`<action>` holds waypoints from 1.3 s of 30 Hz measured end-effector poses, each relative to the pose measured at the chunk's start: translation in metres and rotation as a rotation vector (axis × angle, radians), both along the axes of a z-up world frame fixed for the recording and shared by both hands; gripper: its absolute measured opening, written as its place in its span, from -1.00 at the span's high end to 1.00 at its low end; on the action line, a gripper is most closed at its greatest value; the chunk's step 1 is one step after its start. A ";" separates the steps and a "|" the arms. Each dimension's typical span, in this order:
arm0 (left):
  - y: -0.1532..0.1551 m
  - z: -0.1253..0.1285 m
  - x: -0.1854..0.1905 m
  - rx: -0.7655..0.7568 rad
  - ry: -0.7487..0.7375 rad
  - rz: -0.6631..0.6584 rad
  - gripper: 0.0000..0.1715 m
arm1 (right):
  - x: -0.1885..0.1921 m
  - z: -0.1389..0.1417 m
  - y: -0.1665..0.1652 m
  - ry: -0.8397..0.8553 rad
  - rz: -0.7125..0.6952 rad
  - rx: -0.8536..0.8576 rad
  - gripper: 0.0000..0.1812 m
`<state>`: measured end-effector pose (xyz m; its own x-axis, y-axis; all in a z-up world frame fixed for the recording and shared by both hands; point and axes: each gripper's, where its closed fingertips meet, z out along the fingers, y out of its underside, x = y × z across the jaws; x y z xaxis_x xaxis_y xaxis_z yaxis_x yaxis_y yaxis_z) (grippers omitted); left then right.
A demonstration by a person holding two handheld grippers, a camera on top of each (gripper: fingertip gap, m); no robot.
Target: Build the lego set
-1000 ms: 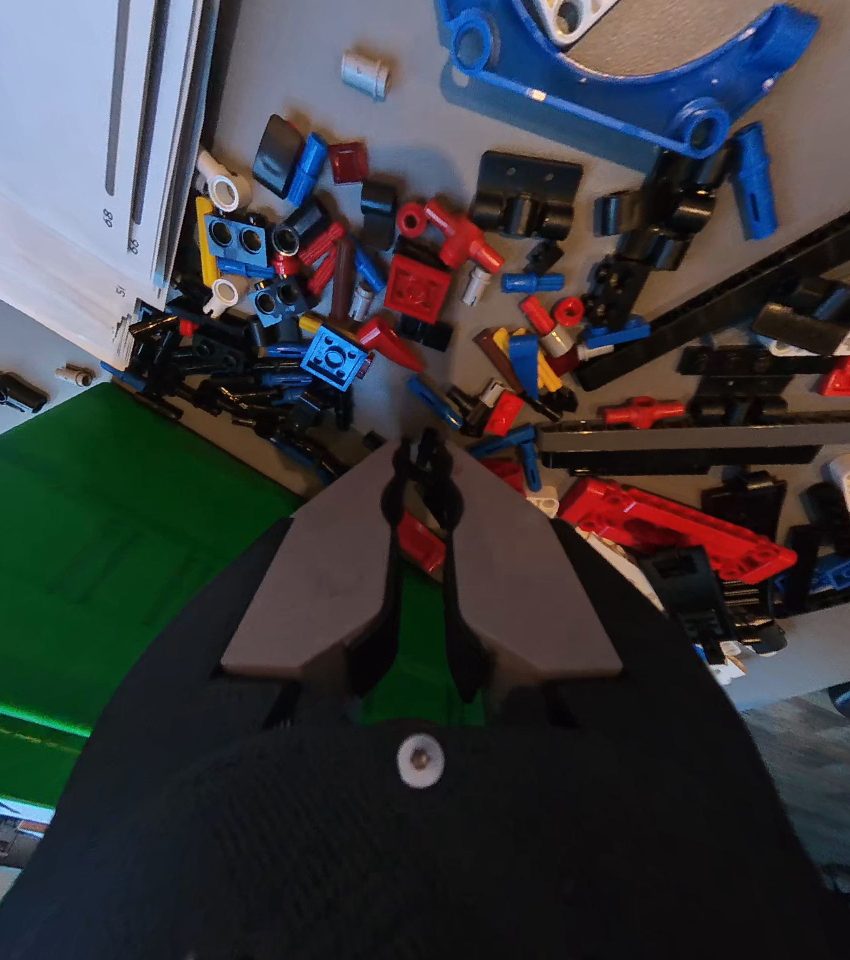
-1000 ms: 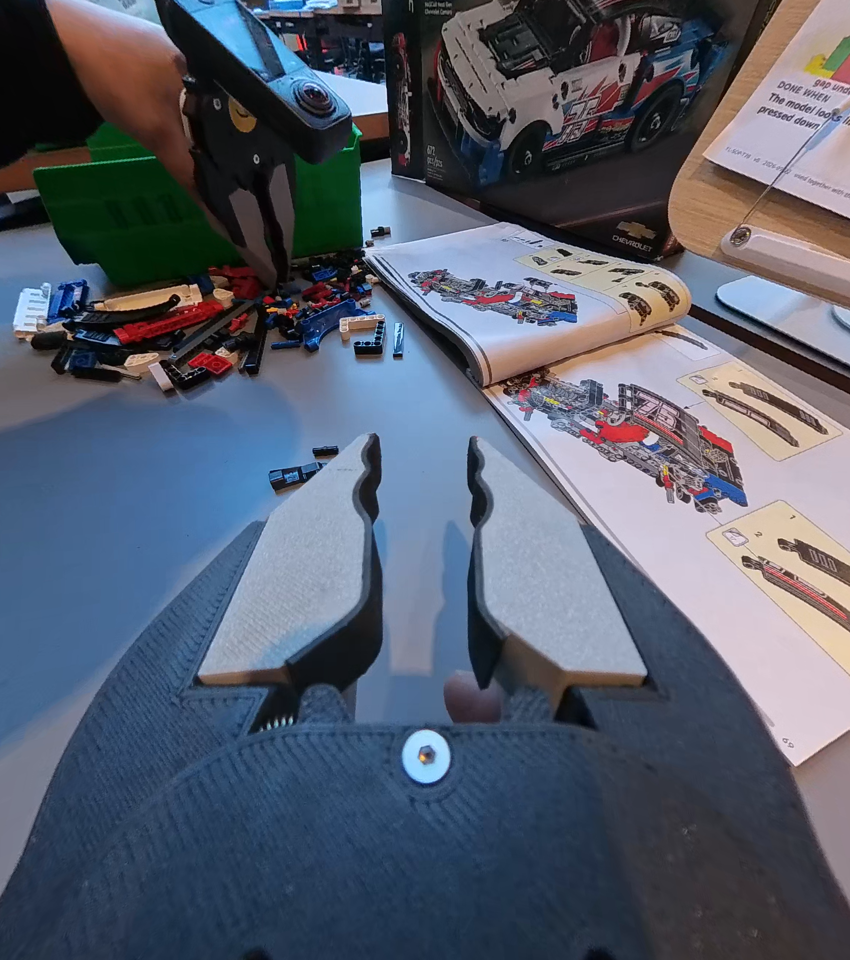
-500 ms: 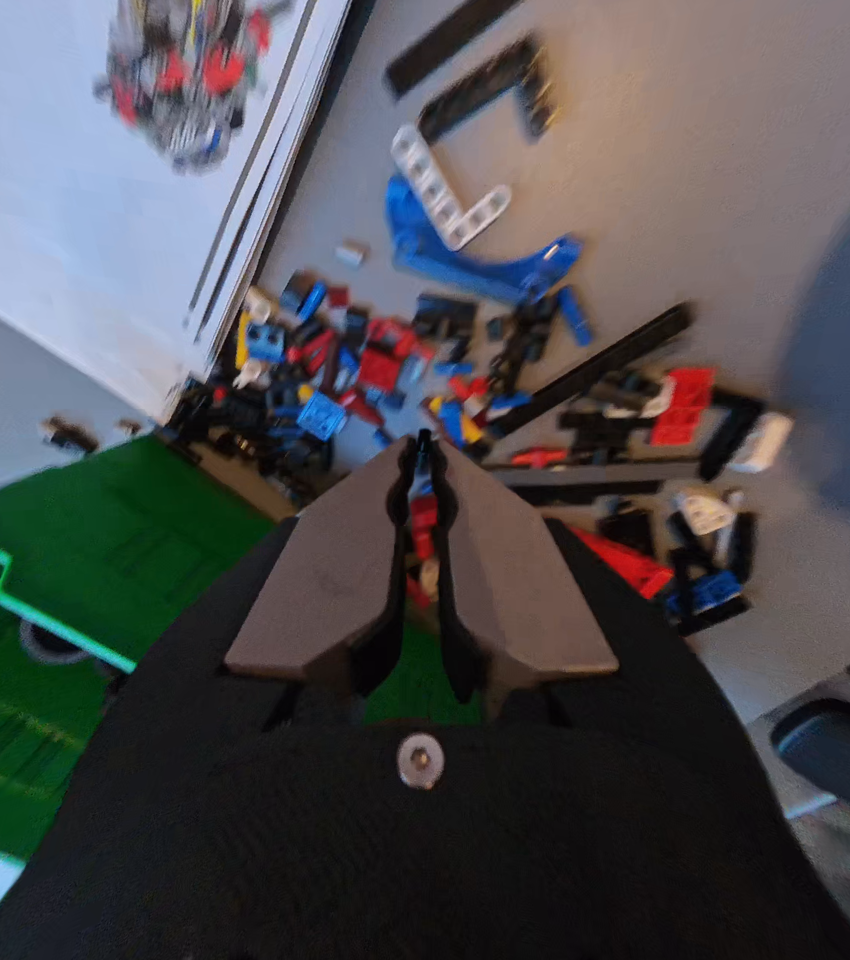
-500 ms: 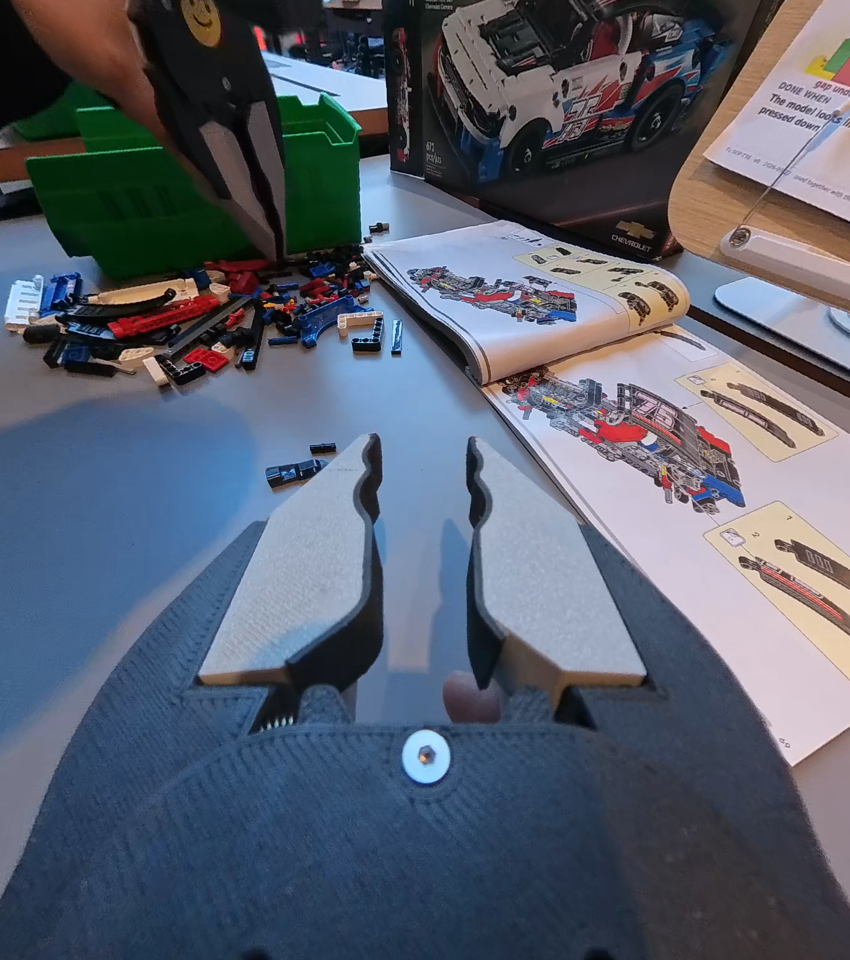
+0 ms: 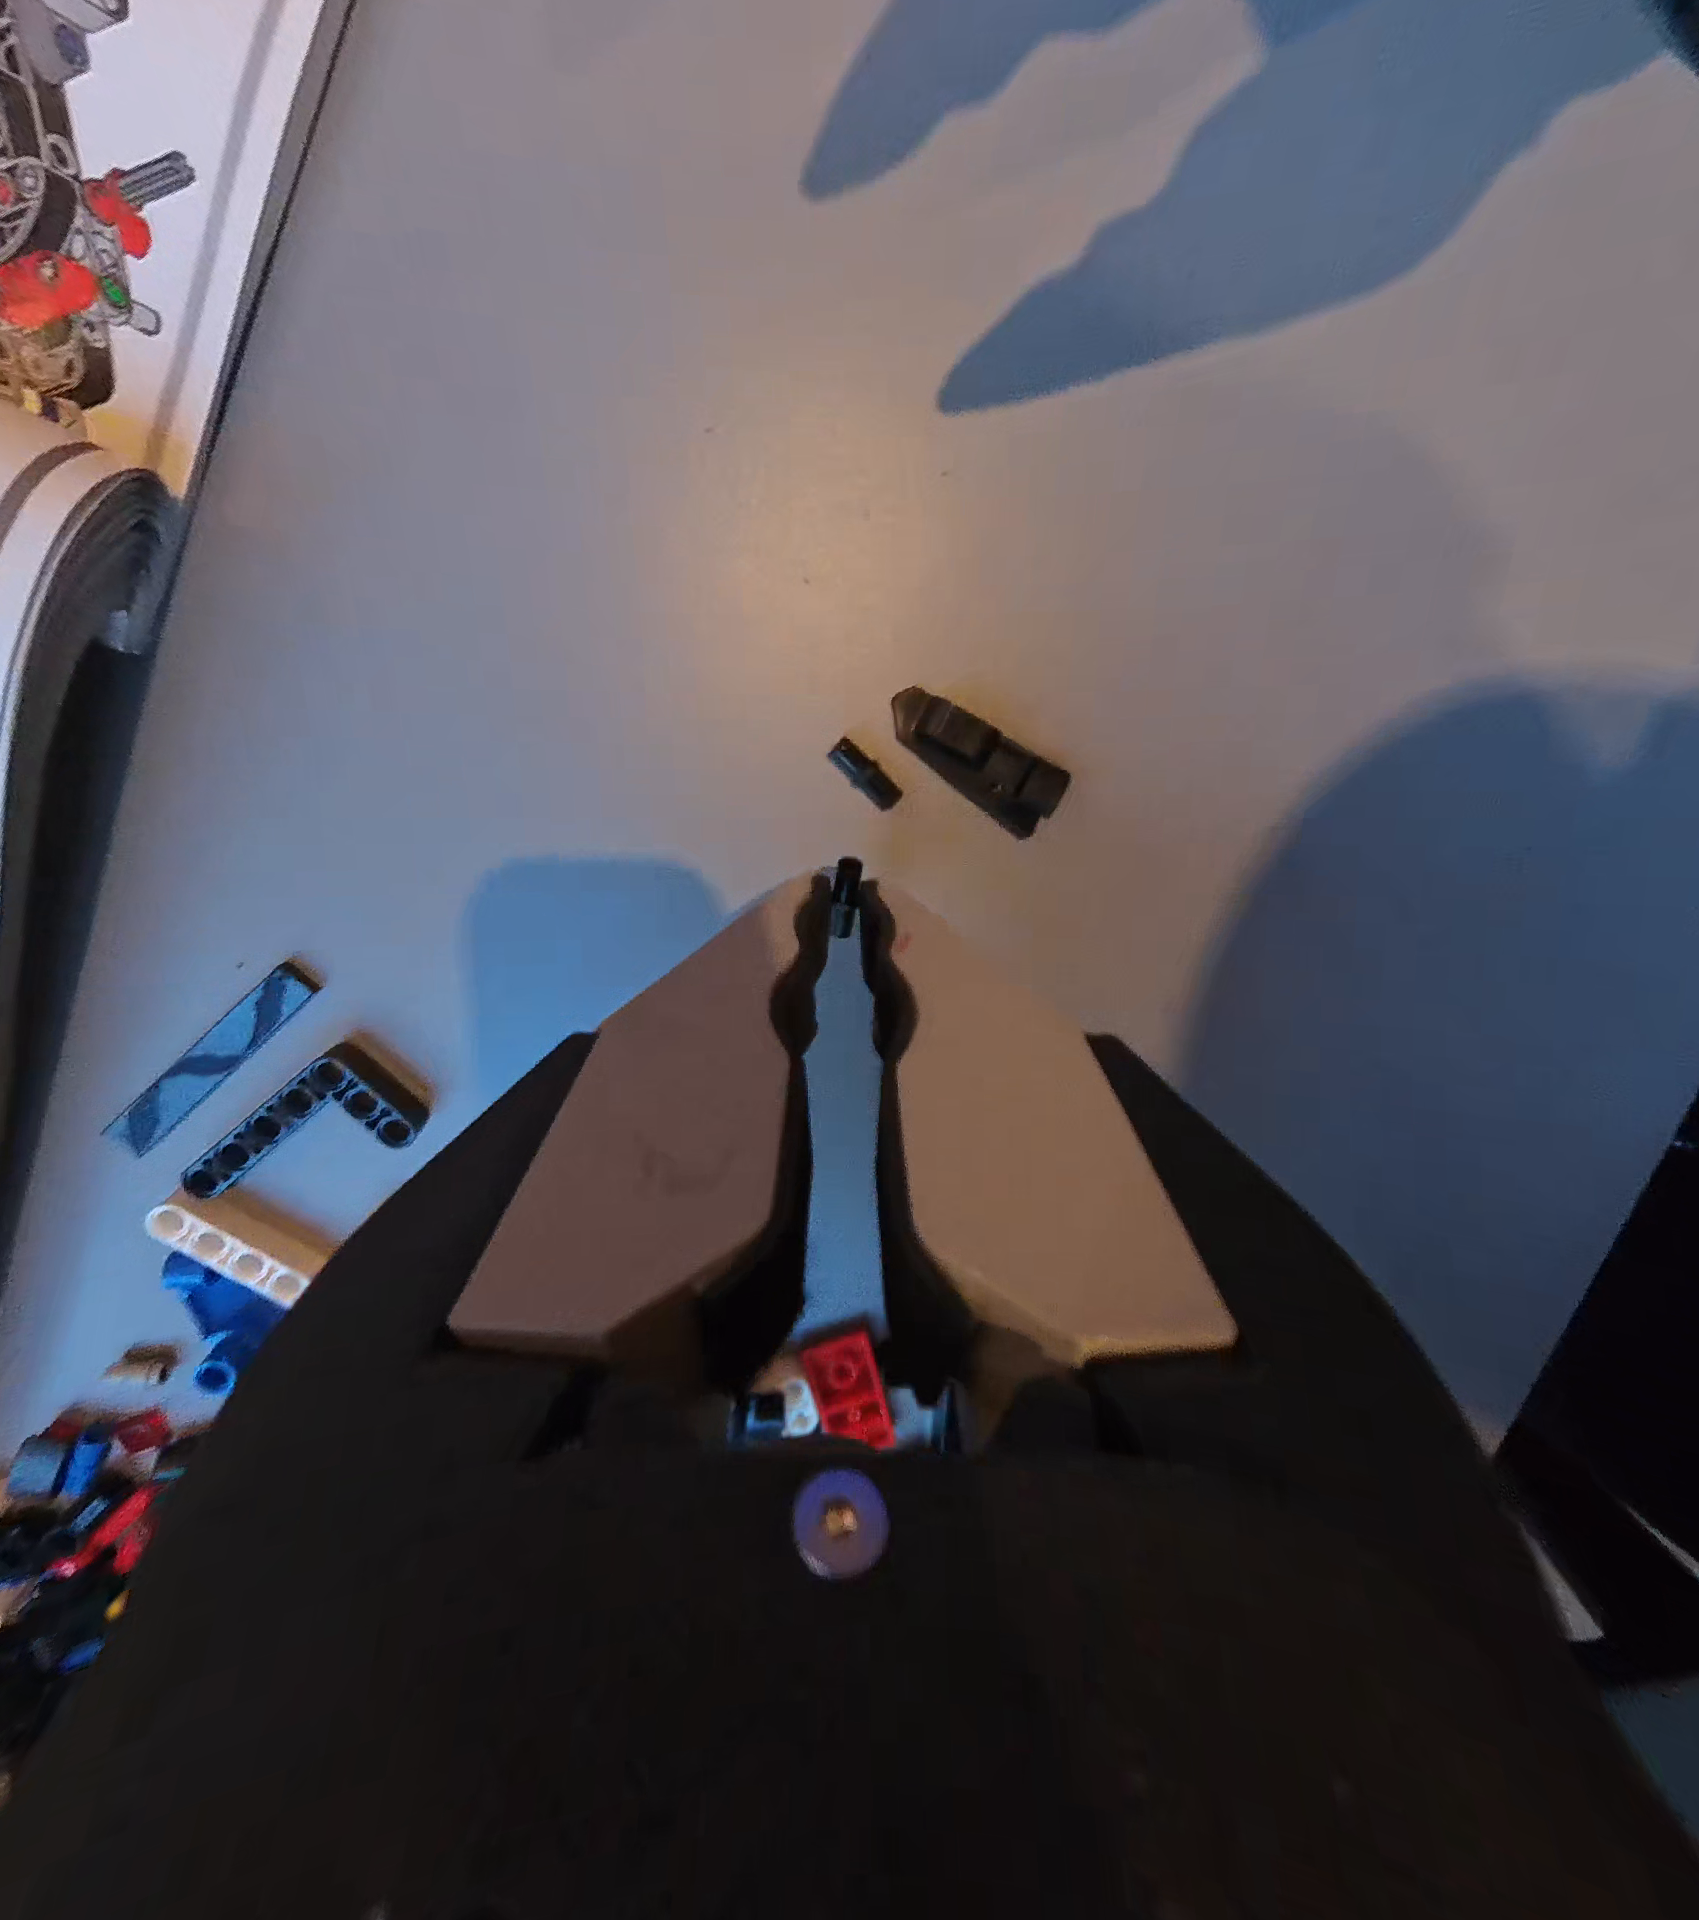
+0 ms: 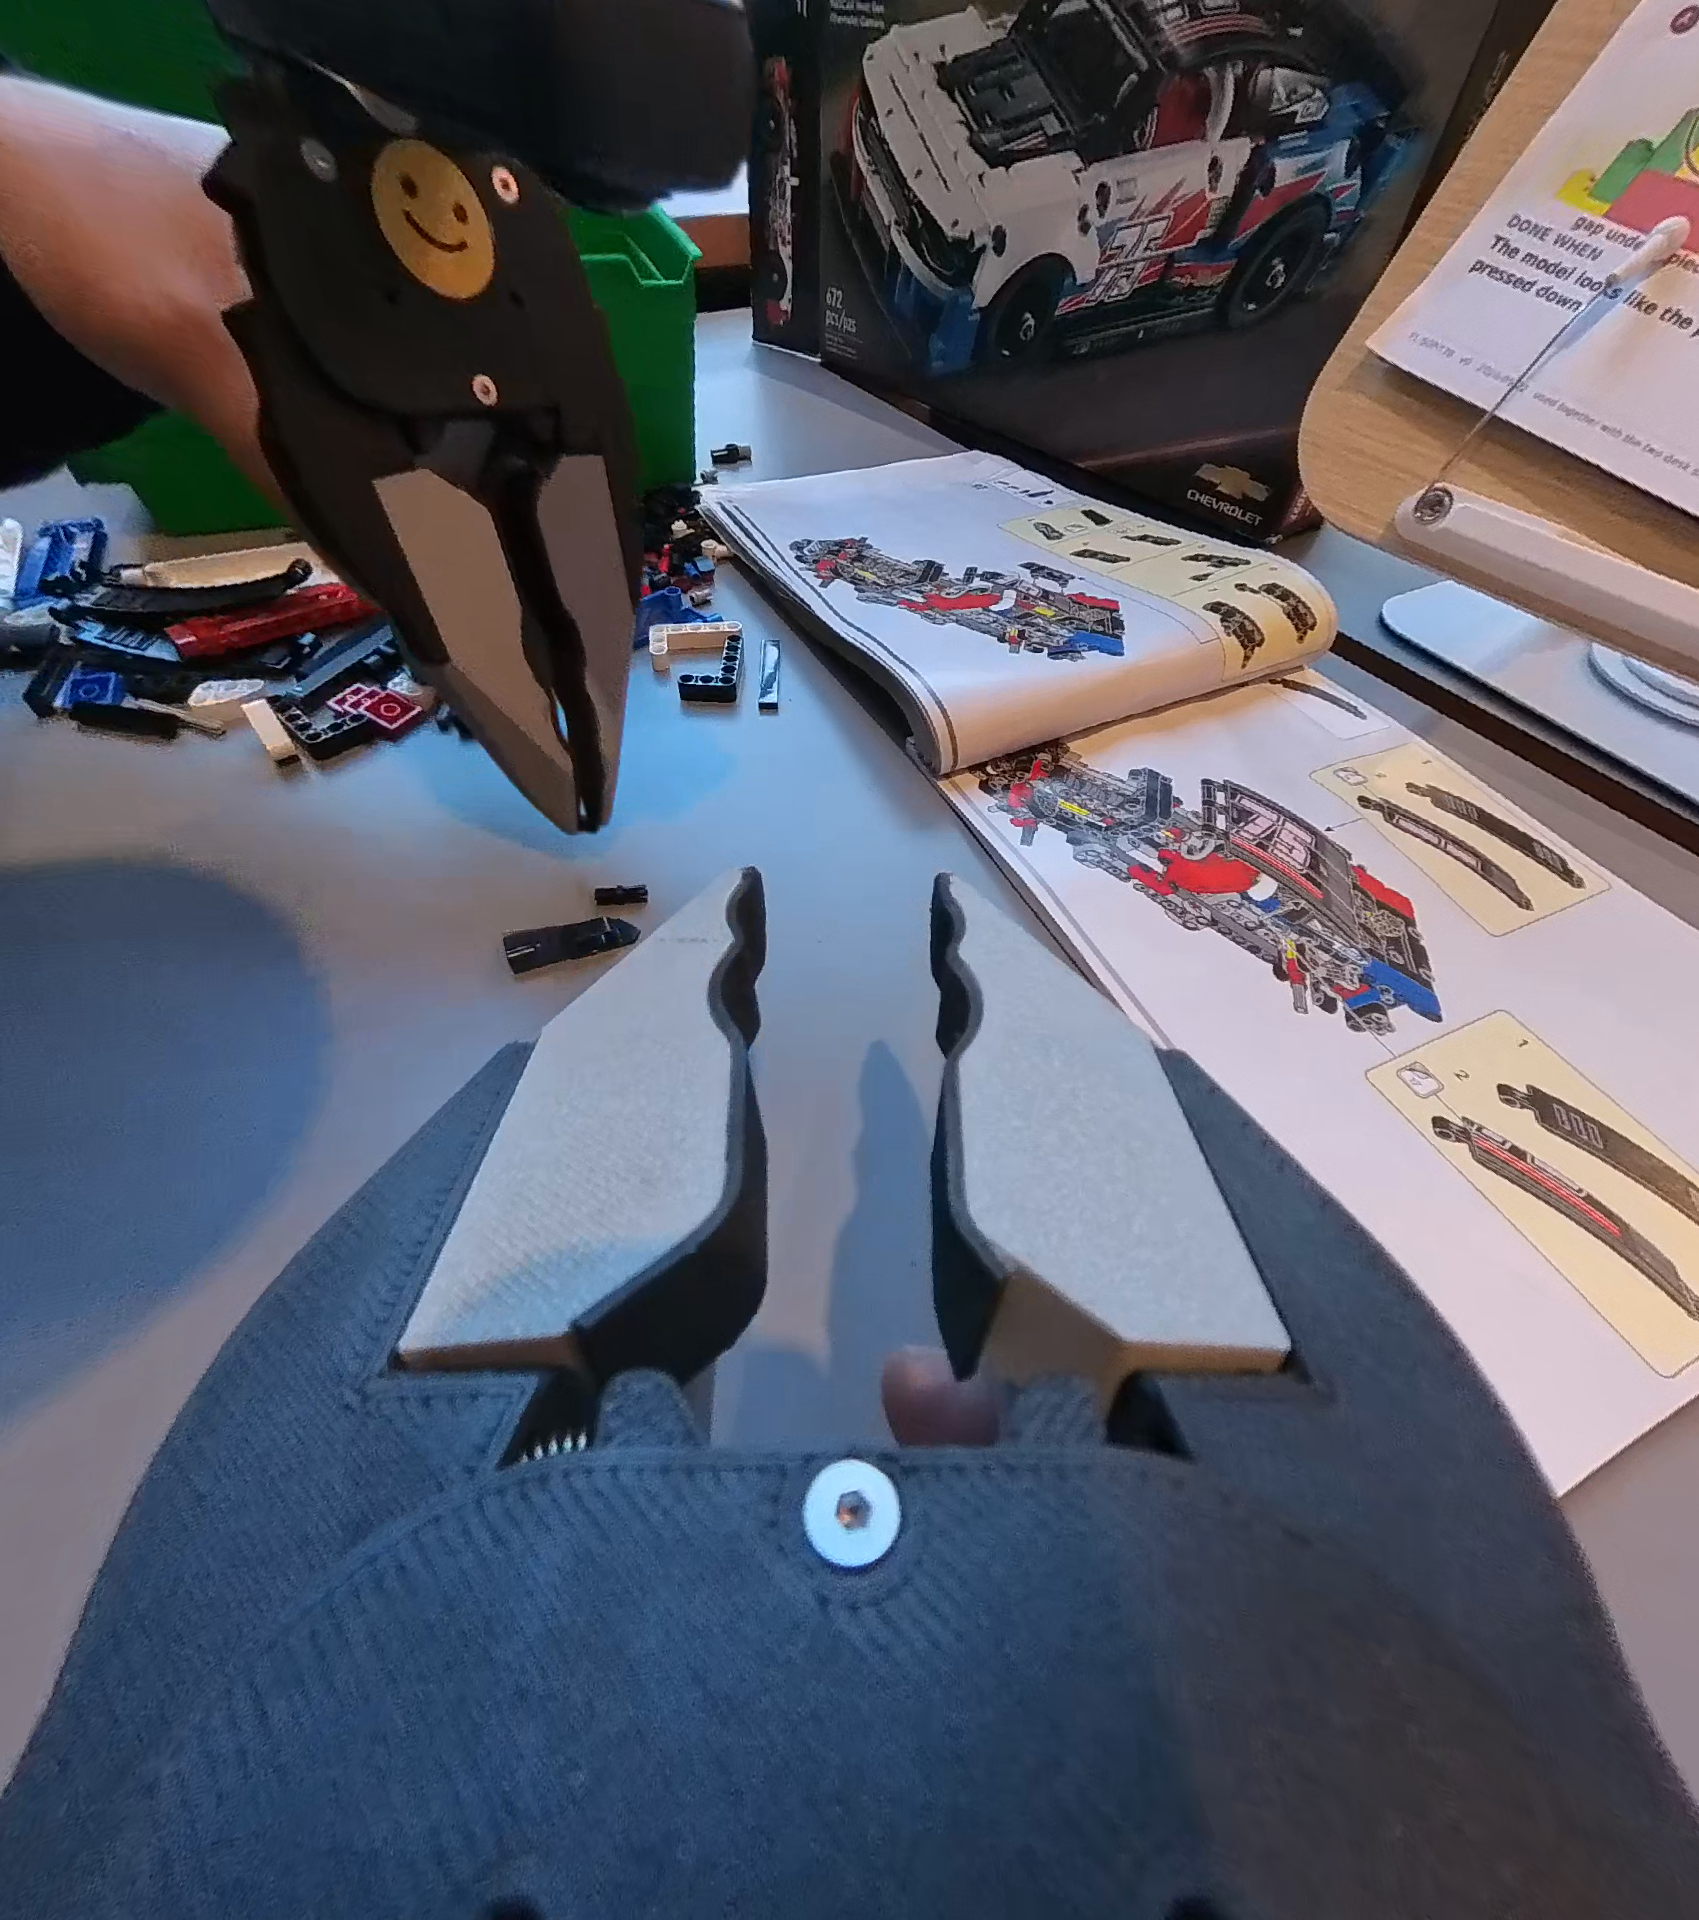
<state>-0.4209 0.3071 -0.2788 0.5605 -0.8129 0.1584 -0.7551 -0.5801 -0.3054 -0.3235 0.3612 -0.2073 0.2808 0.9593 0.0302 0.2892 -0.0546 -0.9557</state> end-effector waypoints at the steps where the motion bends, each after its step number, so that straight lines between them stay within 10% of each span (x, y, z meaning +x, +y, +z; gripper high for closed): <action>1: -0.001 -0.001 0.003 -0.011 -0.012 0.001 0.97 | 0.000 0.000 -0.001 -0.002 0.002 0.003 0.68; 39: -0.011 -0.009 0.012 0.014 -0.077 0.032 0.97 | -0.001 -0.004 0.000 -0.018 -0.003 0.006 0.69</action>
